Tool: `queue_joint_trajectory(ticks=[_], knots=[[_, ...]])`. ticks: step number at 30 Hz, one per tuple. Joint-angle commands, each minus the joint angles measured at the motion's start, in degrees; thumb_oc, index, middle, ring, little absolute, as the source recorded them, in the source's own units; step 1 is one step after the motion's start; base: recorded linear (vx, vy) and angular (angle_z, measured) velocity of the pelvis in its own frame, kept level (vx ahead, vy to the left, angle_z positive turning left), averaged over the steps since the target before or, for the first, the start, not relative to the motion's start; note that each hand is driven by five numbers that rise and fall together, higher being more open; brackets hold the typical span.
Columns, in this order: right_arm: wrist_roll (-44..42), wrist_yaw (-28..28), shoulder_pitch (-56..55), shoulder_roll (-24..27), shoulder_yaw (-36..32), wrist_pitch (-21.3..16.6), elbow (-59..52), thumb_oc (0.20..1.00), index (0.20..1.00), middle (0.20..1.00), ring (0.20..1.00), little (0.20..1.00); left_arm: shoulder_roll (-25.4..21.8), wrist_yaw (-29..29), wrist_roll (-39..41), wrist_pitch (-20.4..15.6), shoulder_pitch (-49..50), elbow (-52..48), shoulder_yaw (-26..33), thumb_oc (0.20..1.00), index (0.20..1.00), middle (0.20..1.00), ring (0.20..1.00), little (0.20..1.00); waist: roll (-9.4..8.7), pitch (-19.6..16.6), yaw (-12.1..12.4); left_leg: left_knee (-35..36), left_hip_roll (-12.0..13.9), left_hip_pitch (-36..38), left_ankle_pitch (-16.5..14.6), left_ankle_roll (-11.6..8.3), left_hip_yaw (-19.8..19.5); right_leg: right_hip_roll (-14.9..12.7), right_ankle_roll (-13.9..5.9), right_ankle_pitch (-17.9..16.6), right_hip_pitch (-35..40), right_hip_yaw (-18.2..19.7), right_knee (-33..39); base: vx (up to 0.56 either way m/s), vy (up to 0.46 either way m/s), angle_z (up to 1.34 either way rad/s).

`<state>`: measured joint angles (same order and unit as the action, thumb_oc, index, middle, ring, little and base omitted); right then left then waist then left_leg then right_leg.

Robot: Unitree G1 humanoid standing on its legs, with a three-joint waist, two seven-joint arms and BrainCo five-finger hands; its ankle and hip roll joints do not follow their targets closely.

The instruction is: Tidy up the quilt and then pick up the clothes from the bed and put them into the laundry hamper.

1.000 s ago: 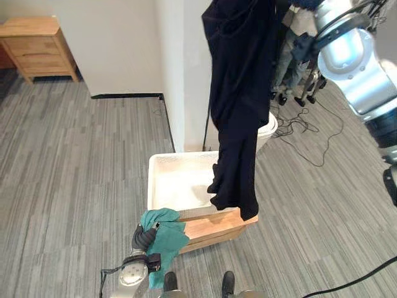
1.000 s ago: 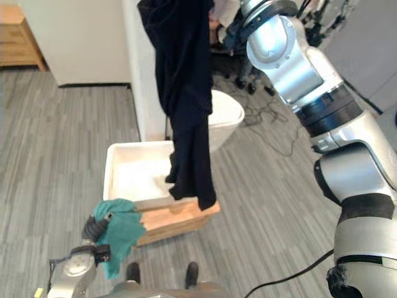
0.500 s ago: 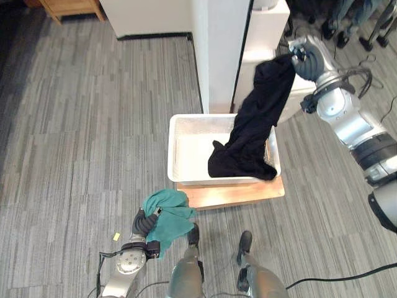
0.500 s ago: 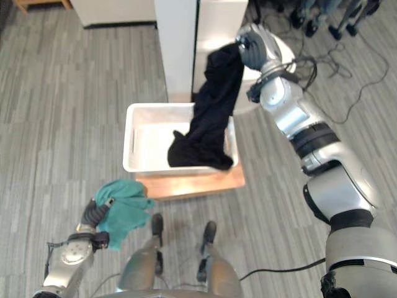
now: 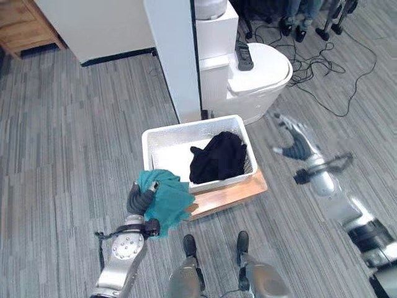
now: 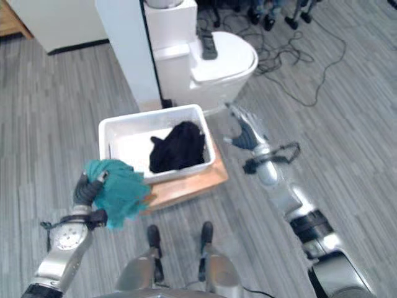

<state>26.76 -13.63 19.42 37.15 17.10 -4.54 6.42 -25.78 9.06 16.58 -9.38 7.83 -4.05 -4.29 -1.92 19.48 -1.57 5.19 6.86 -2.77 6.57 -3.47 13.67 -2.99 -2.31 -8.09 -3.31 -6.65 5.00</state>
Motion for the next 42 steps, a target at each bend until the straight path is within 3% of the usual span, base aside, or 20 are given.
queue_joint_trajectory(ticks=[1, 6, 12, 17, 21, 26, 30, 33, 34, 36, 42], knots=[[4.5, -0.5, -1.1, 1.7, -1.0, -1.5, -0.5, 1.000, 1.000, 1.000, 1.000, 1.000, -1.8, 0.5, -2.7, -6.1, -1.4, -2.8, 3.0, 0.200, 0.200, 0.200, 0.200, 0.200, -0.60, -5.5, -1.4, -0.2, 1.9, 5.2, -7.4, -1.91, 1.9, -4.2, -5.33, 8.6, 3.0, -0.6, 0.0, 0.04, 0.004, -0.04], [5.5, 0.9, -11.5, 0.8, -4.8, -1.2, 2.3, 1.000, 1.000, 1.000, 1.000, 1.000, -3.6, 1.0, -2.8, -7.8, -4.3, -8.4, 6.9, 0.200, 0.200, 0.200, 0.200, 0.200, -0.27, -6.4, -3.9, -0.2, 1.8, 7.8, -8.6, -1.94, 2.7, -4.3, -5.59, 9.3, 4.9, -0.2, 0.0, 0.03, 0.005, -0.08], [5.8, 1.9, -17.8, -0.9, -5.3, -1.4, 5.5, 1.000, 1.000, 1.000, 1.000, 1.000, -8.0, 6.4, -12.1, -7.4, -11.1, -4.7, 8.4, 0.200, 0.200, 0.200, 0.200, 0.200, -0.19, -6.6, -6.2, -0.2, 1.9, 8.9, -8.8, -2.15, 4.0, -4.4, -5.61, 9.0, 5.0, 0.8, 0.0, 0.04, 0.000, -0.08], [7.0, 2.4, -25.1, -0.9, -5.4, -1.8, 7.4, 1.000, 1.000, 1.000, 1.000, 1.000, -16.9, 12.5, -23.5, -3.2, -23.2, 5.8, 6.8, 0.200, 0.200, 0.200, 0.200, 0.200, 0.33, -6.7, -10.3, -0.2, 1.8, 9.9, -9.5, -2.57, 5.9, -4.3, -6.49, 8.8, 4.6, 1.9, 0.0, 0.04, 0.008, -0.19], [7.3, 2.0, -27.6, -1.2, -4.7, -1.8, 9.9, 1.000, 1.000, 1.000, 1.000, 1.000, -19.8, 13.8, -27.1, -1.0, -30.9, 13.3, 2.3, 0.200, 0.200, 0.200, 0.200, 0.200, 0.52, -6.3, -11.9, -0.2, 1.7, 9.3, -9.3, -2.75, 6.3, -4.4, -6.86, 8.3, 3.4, 2.4, 0.0, 0.00, -0.007, -0.15], [7.2, 1.1, -26.8, -2.2, -3.6, -0.6, 13.1, 1.000, 1.000, 1.000, 1.000, 1.000, -16.8, 12.4, -26.3, -0.1, -32.3, 16.7, -1.1, 0.200, 0.200, 0.200, 0.200, 0.200, 0.74, -5.0, -12.1, -0.2, 1.6, 7.7, -8.7, -2.71, 6.2, -4.3, -6.73, 7.7, 1.7, 2.7, 0.0, -0.05, -0.014, -0.08], [6.6, 0.3, -23.6, -5.3, -2.4, 1.6, 17.9, 1.000, 1.000, 1.000, 1.000, 1.000, -7.9, 8.2, -24.2, 0.4, -22.1, 17.6, -1.9, 0.200, 0.200, 0.200, 0.200, 0.200, 0.75, -3.6, -11.3, -0.2, 1.6, 6.7, -8.3, -2.50, 6.7, -4.2, -6.33, 7.5, 0.3, 3.5, 0.0, -0.04, -0.006, -0.10], [6.5, 0.2, -22.3, -6.2, -1.6, 2.0, 19.4, 1.000, 1.000, 1.000, 1.000, 1.000, -5.8, 7.0, -24.2, 1.0, -18.6, 18.6, -1.7, 0.200, 0.200, 0.200, 0.200, 0.200, 0.76, -3.4, -11.0, -0.2, 1.7, 6.6, -8.3, -2.46, 7.0, -4.1, -6.17, 7.3, 0.1, 3.7, 0.0, 0.00, -0.004, -0.14], [6.0, 0.3, -21.6, -6.8, -1.1, 2.0, 20.3, 1.000, 1.000, 1.000, 1.000, 1.000, -5.3, 6.4, -24.5, 1.4, -17.8, 19.8, -2.3, 1.000, 1.000, 1.000, 1.000, 1.000, 0.77, -3.3, -10.7, -0.2, 1.8, 6.5, -8.2, -2.45, 7.0, -4.0, -6.04, 7.3, -0.1, 3.8, 0.0, -0.03, 0.002, -0.06], [5.0, 0.9, -20.1, -7.7, 0.5, 2.1, 22.6, 1.000, 1.000, 1.000, 1.000, 1.000, -5.5, 5.4, -27.4, 2.3, -17.4, 24.4, -3.6, 1.000, 1.000, 1.000, 1.000, 1.000, 0.84, -3.1, -10.3, -0.2, 1.9, 6.3, -8.0, -2.49, 7.1, -3.9, -5.90, 7.3, -0.2, 3.6, 0.0, -0.02, 0.001, 0.00], [4.2, 1.9, -18.6, -9.2, 4.1, 2.0, 25.9, 1.000, 1.000, 1.000, 1.000, 1.000, -4.2, 7.8, -24.2, 3.5, -16.5, 34.0, -1.3, 1.000, 1.000, 1.000, 1.000, 1.000, 1.19, -3.8, -9.1, -0.2, 2.0, 7.6, -8.2, -2.65, 6.5, -3.7, -5.34, 7.9, 1.8, 3.0, 0.0, 0.00, 0.000, 0.00]])
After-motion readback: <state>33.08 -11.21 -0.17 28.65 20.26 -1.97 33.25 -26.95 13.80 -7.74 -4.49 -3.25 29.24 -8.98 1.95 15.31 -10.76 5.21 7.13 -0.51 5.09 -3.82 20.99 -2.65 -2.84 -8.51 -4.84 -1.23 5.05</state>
